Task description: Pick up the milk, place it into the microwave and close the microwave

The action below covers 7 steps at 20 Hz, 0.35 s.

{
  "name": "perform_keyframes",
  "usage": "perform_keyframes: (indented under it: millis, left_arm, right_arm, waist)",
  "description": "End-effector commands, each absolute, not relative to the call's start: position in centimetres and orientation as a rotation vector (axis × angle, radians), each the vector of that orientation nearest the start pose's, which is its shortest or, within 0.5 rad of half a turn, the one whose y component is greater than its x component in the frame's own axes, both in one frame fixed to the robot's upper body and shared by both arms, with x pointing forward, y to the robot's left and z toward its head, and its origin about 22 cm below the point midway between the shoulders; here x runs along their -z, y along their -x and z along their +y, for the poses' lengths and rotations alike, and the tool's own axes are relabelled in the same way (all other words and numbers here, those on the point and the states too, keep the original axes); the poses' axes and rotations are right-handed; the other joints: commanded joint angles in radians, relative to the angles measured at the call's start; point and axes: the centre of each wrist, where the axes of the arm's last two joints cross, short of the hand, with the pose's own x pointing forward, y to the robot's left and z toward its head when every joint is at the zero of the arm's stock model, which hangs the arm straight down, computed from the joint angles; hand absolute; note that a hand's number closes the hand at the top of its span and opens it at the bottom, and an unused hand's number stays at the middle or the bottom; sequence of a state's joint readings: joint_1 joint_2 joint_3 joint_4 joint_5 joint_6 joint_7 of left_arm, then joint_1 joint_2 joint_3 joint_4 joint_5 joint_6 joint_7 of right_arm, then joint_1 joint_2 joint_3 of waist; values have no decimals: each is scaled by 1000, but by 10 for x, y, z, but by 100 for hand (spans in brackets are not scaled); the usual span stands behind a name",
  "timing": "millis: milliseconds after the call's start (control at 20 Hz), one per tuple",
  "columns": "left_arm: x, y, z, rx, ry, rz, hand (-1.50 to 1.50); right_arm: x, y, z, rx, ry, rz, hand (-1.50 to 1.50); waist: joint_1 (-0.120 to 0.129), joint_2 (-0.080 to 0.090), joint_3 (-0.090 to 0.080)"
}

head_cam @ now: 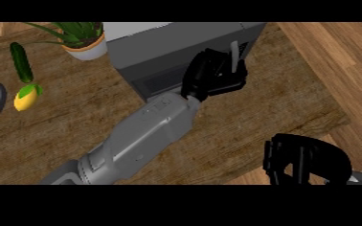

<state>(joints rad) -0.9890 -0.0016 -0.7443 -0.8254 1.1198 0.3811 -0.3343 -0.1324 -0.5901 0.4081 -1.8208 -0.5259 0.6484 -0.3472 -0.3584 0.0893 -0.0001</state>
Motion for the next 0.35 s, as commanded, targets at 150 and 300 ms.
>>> perform_keyframes:
  millis: [150,300]
  left_arm:
    - [-22,-372,54,-178,480,-1413,150]
    - [-15,-370,57,-165,503,-1408,150]
  right_arm:
    - [-85,-215,-221,-826,-1090,-1773,150]
    - [-84,-206,-216,-814,-1084,-1777,150]
  waist:
    - [45,4,-8]
    - [49,3,-8]
